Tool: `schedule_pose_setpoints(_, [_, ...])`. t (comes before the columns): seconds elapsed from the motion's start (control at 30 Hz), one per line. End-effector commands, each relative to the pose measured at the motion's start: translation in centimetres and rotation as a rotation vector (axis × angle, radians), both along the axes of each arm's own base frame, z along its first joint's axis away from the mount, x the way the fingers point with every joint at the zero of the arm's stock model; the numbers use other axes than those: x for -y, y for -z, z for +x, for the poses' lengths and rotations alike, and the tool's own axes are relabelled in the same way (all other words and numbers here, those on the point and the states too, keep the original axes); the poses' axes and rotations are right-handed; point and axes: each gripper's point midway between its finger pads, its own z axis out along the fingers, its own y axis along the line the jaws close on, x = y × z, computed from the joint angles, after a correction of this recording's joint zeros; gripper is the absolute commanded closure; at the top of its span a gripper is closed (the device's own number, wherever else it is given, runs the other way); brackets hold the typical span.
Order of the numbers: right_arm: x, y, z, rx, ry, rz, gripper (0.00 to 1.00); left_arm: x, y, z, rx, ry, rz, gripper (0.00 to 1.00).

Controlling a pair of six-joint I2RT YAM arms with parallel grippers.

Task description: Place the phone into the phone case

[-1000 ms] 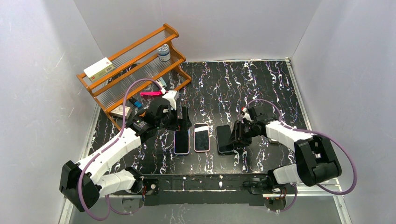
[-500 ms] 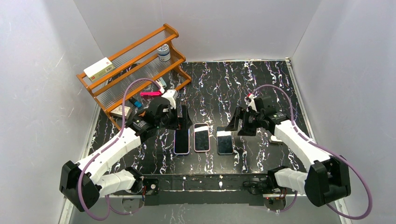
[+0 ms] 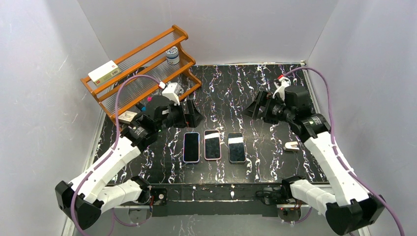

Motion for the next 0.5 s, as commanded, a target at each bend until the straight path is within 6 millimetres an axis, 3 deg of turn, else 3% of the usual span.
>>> schedule_pose_setpoints(0.0, [1.2, -5.7, 0.1, 0.174, 0.067, 0.037, 0.01, -0.5, -5.4, -0.1, 0.113, -0.027, -0.092, 0.02])
schedule_pose_setpoints(0.2, [2.1, -9.3, -1.1, 0.301, 0.118, 0.108, 0.01, -1.4, -7.2, -0.3, 0.162, -0.061, -0.112, 0.02])
schedule_pose_setpoints(0.47, [2.5, -9.3, -2.1, 0.313, 0.129, 0.132, 0.01, -2.5, -6.9, -0.4, 0.167, -0.104, -0.095, 0.02])
